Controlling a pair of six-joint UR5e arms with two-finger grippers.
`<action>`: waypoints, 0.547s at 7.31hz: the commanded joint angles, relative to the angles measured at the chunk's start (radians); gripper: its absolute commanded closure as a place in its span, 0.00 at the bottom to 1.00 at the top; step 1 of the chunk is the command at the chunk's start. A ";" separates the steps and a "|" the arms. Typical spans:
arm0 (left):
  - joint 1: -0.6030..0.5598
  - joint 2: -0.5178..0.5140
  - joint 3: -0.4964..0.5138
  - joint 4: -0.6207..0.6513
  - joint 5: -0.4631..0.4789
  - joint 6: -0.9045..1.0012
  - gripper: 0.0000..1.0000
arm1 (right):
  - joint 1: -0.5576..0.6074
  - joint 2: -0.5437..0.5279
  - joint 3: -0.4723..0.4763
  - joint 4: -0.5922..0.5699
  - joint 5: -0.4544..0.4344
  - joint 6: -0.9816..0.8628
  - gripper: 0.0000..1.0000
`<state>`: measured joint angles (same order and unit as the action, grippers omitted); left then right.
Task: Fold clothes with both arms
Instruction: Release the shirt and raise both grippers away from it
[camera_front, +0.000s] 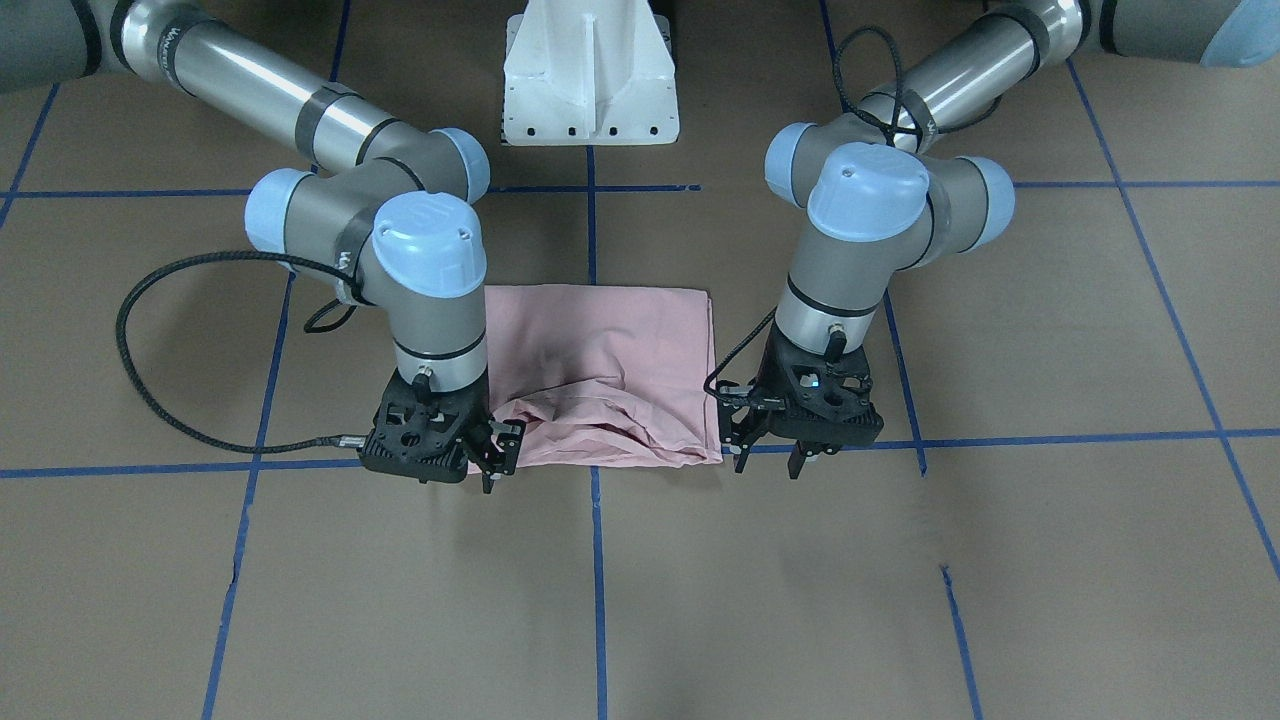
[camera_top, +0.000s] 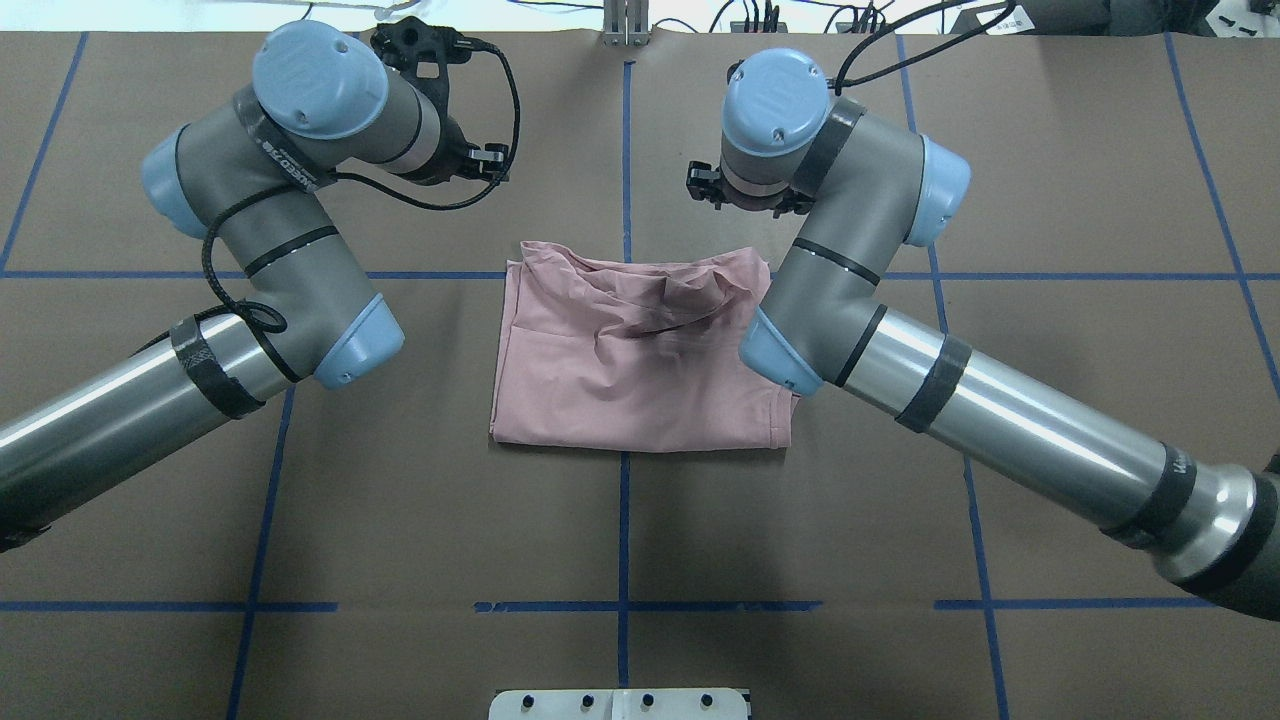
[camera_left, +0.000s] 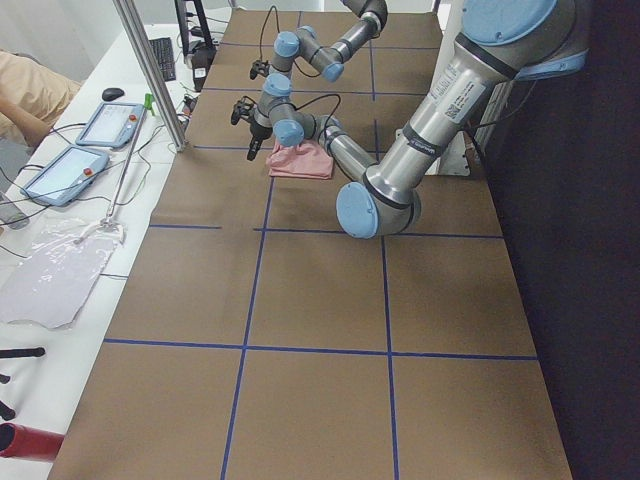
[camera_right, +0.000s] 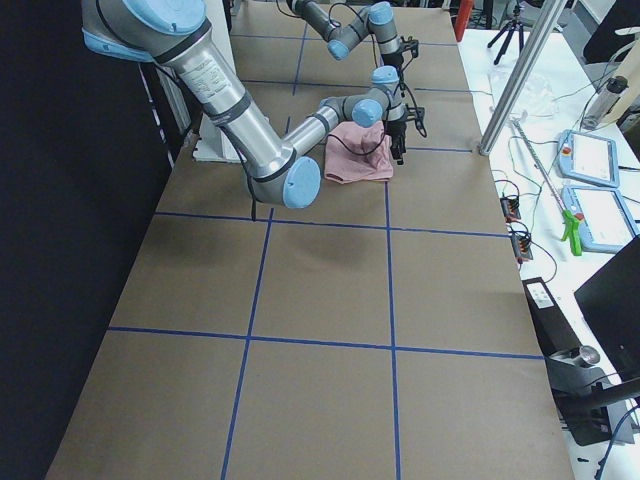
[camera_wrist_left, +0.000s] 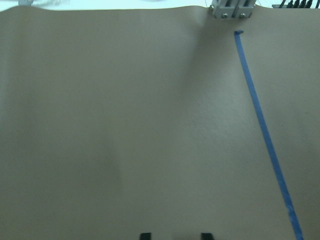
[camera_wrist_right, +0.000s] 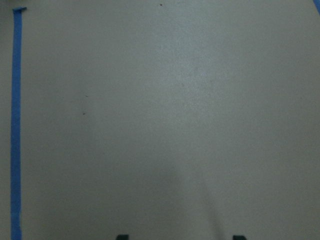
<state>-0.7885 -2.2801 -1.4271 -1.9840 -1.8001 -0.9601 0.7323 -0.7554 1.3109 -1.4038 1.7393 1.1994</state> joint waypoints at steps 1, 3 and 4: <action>-0.008 0.048 -0.063 -0.004 -0.019 0.021 0.00 | 0.029 -0.008 0.016 0.008 0.061 -0.070 0.00; -0.012 0.204 -0.259 0.019 -0.060 0.111 0.00 | 0.076 -0.196 0.249 -0.003 0.161 -0.168 0.00; -0.043 0.273 -0.348 0.055 -0.070 0.226 0.00 | 0.144 -0.305 0.363 -0.047 0.231 -0.298 0.00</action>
<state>-0.8073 -2.0934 -1.6673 -1.9602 -1.8509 -0.8436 0.8122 -0.9326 1.5321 -1.4151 1.8951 1.0292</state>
